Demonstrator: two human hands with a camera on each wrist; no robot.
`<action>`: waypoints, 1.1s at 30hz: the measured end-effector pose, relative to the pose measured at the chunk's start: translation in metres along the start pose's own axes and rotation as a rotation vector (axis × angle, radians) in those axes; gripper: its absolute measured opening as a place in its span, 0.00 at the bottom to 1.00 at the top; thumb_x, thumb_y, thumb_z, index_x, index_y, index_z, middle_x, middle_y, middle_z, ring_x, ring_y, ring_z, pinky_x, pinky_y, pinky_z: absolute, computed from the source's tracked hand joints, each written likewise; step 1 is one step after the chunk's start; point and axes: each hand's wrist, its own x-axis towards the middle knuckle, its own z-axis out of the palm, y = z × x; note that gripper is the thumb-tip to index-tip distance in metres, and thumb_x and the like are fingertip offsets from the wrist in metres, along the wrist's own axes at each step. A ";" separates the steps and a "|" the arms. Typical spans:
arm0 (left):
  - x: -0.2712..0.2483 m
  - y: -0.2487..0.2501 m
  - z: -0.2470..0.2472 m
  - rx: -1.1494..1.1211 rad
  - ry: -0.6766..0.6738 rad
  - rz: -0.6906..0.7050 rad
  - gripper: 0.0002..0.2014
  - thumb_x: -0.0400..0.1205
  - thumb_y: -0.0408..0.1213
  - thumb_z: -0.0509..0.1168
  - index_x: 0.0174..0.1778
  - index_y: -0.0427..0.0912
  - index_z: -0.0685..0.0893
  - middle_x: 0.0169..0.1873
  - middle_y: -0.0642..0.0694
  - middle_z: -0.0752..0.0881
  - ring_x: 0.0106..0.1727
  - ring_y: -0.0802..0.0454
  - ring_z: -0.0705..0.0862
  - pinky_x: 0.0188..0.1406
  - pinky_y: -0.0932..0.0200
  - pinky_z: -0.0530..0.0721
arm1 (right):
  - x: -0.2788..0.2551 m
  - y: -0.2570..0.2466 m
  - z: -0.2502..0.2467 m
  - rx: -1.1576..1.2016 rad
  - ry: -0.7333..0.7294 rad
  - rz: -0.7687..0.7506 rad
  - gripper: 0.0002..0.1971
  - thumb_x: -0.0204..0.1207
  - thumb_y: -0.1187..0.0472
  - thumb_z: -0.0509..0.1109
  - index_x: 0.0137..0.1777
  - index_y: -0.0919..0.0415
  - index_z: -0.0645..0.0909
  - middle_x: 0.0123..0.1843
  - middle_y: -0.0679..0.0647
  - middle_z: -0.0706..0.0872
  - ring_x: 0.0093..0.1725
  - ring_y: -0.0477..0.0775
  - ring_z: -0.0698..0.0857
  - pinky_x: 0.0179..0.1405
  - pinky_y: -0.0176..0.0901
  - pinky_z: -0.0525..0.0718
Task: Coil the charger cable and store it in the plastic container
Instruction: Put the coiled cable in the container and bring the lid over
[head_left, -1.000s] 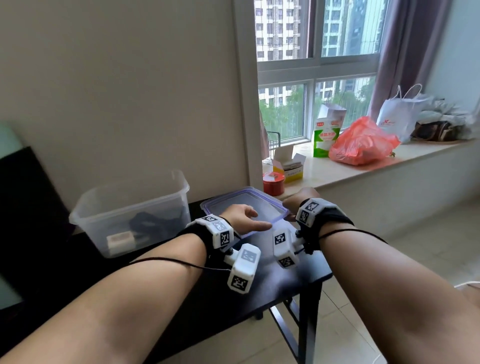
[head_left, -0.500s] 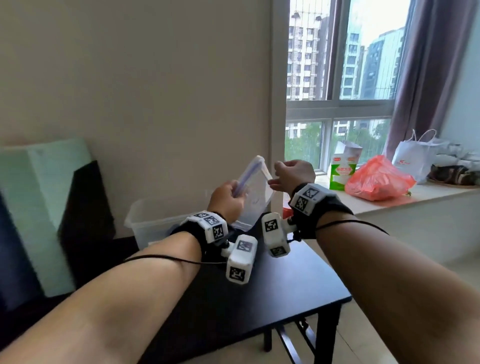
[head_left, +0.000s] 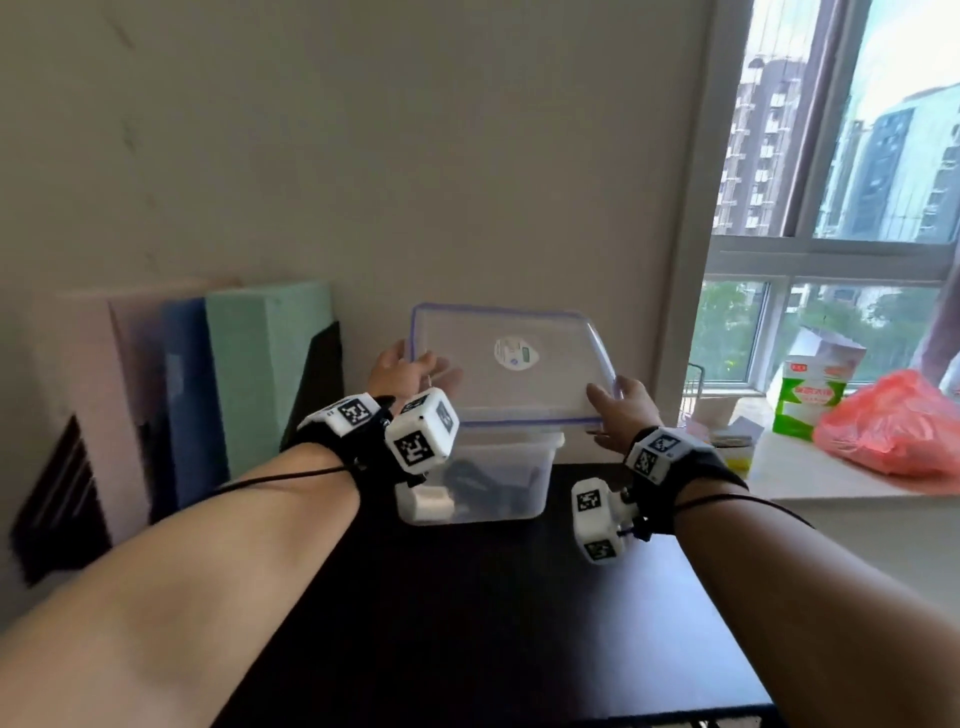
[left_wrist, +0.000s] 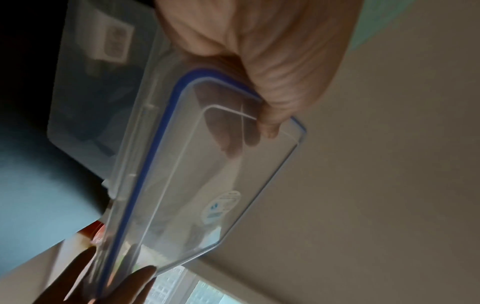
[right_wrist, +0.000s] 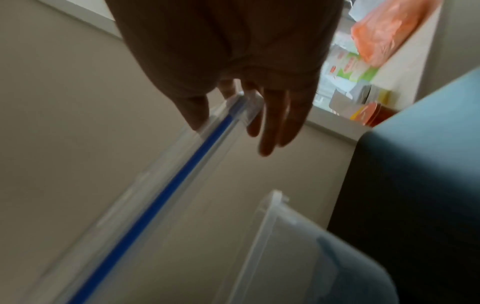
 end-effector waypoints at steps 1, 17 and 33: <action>0.005 0.002 -0.008 0.013 -0.004 -0.036 0.06 0.86 0.28 0.55 0.43 0.39 0.72 0.39 0.40 0.79 0.24 0.49 0.89 0.15 0.62 0.83 | -0.001 -0.004 0.009 0.023 0.005 -0.006 0.21 0.73 0.51 0.67 0.64 0.58 0.74 0.51 0.58 0.79 0.34 0.57 0.82 0.25 0.38 0.85; 0.049 -0.044 -0.060 0.937 0.156 -0.252 0.18 0.84 0.29 0.55 0.67 0.26 0.76 0.45 0.37 0.83 0.69 0.34 0.78 0.41 0.60 0.79 | 0.025 0.020 0.062 -0.365 -0.123 0.006 0.13 0.79 0.59 0.59 0.45 0.67 0.82 0.43 0.62 0.79 0.44 0.60 0.77 0.43 0.42 0.69; 0.087 -0.068 -0.075 1.034 0.230 -0.201 0.11 0.81 0.31 0.54 0.44 0.29 0.80 0.60 0.28 0.81 0.55 0.37 0.79 0.44 0.59 0.67 | 0.034 0.032 0.094 0.020 -0.021 0.138 0.15 0.78 0.63 0.56 0.29 0.61 0.65 0.35 0.58 0.75 0.44 0.59 0.71 0.44 0.42 0.66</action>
